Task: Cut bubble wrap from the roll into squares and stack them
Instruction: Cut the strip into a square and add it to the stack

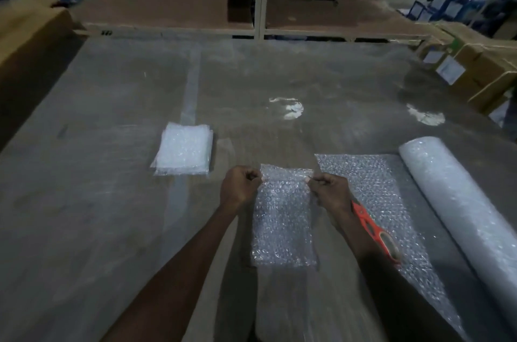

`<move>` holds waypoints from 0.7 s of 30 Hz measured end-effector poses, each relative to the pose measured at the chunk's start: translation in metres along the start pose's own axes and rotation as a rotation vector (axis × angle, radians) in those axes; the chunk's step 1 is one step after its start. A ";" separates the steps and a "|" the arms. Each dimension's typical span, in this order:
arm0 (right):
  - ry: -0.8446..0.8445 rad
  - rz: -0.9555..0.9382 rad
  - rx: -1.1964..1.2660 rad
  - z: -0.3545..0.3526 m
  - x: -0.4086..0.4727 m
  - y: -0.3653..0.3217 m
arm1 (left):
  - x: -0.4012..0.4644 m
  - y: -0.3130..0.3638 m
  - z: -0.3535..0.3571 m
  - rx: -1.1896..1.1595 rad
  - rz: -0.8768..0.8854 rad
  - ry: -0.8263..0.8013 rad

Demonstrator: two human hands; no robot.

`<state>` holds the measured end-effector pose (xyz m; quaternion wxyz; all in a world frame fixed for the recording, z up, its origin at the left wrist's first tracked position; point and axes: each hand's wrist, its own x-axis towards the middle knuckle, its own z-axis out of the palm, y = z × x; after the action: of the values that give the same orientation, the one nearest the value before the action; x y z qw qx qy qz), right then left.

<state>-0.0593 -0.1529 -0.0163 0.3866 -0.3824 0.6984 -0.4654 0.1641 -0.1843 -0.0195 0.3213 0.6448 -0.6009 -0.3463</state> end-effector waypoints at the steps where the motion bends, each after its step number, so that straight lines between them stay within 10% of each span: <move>1: -0.001 0.007 -0.017 0.003 0.008 0.002 | 0.006 0.001 0.001 0.027 0.000 0.001; 11: 0.107 0.020 -0.268 0.015 0.027 0.005 | 0.028 -0.008 0.014 0.134 0.101 0.026; 21: 0.051 -0.451 -0.701 0.027 -0.072 0.020 | -0.063 -0.029 0.019 0.311 0.596 0.015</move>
<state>-0.0093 -0.0924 -0.0292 0.1038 -0.6226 0.7226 -0.2819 0.1617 -0.1198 -0.0509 0.3106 0.4844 -0.8063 -0.1368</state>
